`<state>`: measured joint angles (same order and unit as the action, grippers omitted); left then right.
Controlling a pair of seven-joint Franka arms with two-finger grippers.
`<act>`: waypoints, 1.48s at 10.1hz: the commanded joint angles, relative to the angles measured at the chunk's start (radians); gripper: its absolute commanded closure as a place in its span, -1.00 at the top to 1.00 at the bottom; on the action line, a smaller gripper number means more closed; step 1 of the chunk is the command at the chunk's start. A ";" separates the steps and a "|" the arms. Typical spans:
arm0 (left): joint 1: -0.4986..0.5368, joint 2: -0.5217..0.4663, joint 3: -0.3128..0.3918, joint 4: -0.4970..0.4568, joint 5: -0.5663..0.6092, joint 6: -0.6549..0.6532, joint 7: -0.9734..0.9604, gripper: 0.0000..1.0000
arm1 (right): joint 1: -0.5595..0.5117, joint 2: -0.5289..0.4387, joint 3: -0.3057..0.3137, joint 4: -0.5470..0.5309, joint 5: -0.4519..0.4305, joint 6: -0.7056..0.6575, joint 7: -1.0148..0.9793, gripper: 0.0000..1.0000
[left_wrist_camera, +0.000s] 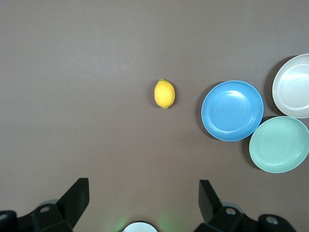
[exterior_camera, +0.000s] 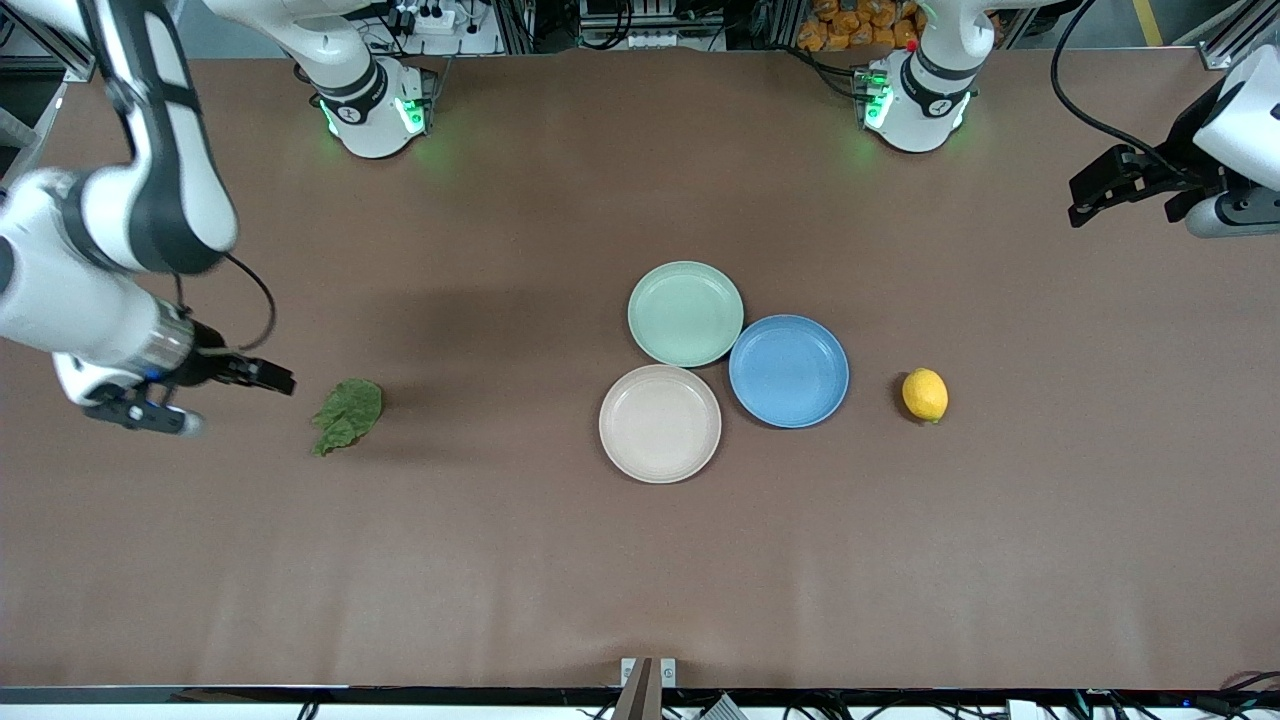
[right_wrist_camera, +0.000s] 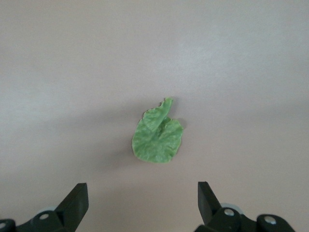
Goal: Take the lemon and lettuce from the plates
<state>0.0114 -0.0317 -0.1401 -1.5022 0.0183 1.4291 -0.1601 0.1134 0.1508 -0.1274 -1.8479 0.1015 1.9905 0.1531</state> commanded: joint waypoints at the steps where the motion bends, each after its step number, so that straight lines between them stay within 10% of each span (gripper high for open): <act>1: 0.010 0.004 -0.007 0.025 0.015 -0.024 0.013 1.00 | -0.012 -0.132 0.011 -0.028 0.017 -0.054 -0.012 1.00; 6: 0.067 0.006 -0.041 0.033 0.012 -0.022 0.022 1.00 | -0.026 -0.185 0.014 0.206 0.003 -0.370 -0.018 1.00; 15: 0.068 0.009 -0.039 0.031 0.005 0.054 0.008 1.00 | -0.052 -0.221 0.066 0.297 -0.137 -0.547 -0.105 1.00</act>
<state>0.0653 -0.0315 -0.1723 -1.4909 0.0183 1.4680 -0.1600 0.0889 -0.0589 -0.1035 -1.5592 0.0032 1.4791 0.0729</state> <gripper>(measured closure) 0.000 0.000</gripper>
